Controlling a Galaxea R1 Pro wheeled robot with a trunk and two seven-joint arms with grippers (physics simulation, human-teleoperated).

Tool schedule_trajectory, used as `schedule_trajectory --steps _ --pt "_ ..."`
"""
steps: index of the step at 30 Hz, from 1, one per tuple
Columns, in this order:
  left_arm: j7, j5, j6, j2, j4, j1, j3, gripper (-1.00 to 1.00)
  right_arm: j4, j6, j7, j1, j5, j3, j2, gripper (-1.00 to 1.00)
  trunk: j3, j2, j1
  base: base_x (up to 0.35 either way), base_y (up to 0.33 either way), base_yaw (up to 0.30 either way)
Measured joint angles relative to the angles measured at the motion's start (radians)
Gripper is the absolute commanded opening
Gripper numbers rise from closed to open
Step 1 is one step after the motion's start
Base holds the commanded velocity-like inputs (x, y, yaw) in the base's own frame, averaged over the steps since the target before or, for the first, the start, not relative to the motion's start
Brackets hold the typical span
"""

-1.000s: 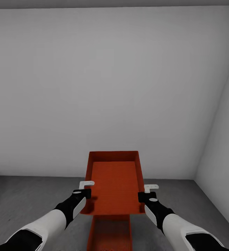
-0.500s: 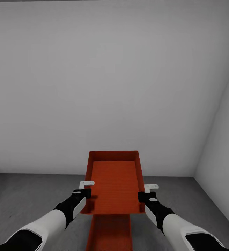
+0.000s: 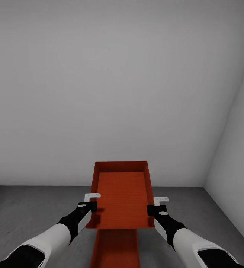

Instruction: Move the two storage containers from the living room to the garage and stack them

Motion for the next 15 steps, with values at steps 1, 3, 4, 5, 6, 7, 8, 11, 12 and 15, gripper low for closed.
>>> schedule_trajectory --steps 1,3,4,5,6,7,8,11,12,15 --pt "0.000 0.000 0.000 0.000 0.000 0.000 0.000 -1.00 0.000 0.000 0.000 0.000 0.000 0.000 0.000 -1.00 0.000 0.000 0.000 0.000 0.000 -0.028" --pt "0.000 0.000 0.001 0.000 0.000 0.000 0.000 -1.00 0.000 0.001 -0.001 0.000 0.000 0.000 0.000 -1.00 0.000 0.000 0.000 0.000 0.000 -0.012" --pt "-0.001 0.000 0.001 0.001 0.000 0.000 0.000 -1.00 0.000 0.001 -0.002 0.000 0.000 0.000 0.001 -1.00 0.000 0.000 0.000 0.000 0.000 -0.004" --pt "-0.002 0.000 0.001 0.001 0.000 0.000 0.001 -1.00 0.000 0.001 -0.002 0.000 0.000 0.001 0.001 -1.00 0.000 0.000 0.000 0.000 0.000 -0.003" --pt "-0.001 0.000 0.001 0.001 0.000 0.000 0.001 -1.00 0.000 0.001 -0.002 0.000 0.000 0.001 0.001 -1.00 0.000 0.000 0.000 0.000 0.000 -0.002" --pt "-0.001 0.000 0.001 0.001 0.000 0.000 0.000 -1.00 0.000 0.001 -0.002 0.000 0.000 0.001 0.001 -1.00 0.000 0.000 0.000 0.000 0.000 -0.002" --pt "-0.001 0.000 0.002 0.001 0.000 0.000 0.000 -1.00 0.000 0.001 -0.002 0.000 0.000 0.001 0.001 -1.00 -0.001 0.000 0.000 0.000 0.000 -0.001" --pt "-0.001 0.000 0.003 0.001 -0.001 0.000 0.000 -1.00 0.000 0.001 -0.002 0.000 -0.001 0.000 0.001 -1.00 -0.004 0.000 0.000 0.000 0.000 0.000" --pt "-0.001 0.000 0.005 0.001 -0.002 0.000 0.000 -1.00 0.000 0.002 -0.002 0.000 -0.001 0.000 0.001 -1.00 -0.005 0.000 0.000 0.000 0.000 0.000" --pt "0.000 0.000 0.006 0.001 -0.002 0.000 0.000 -1.00 0.000 0.004 -0.002 0.000 -0.001 0.000 0.001 -1.00 -0.010 0.000 0.000 0.000 0.000 0.000"
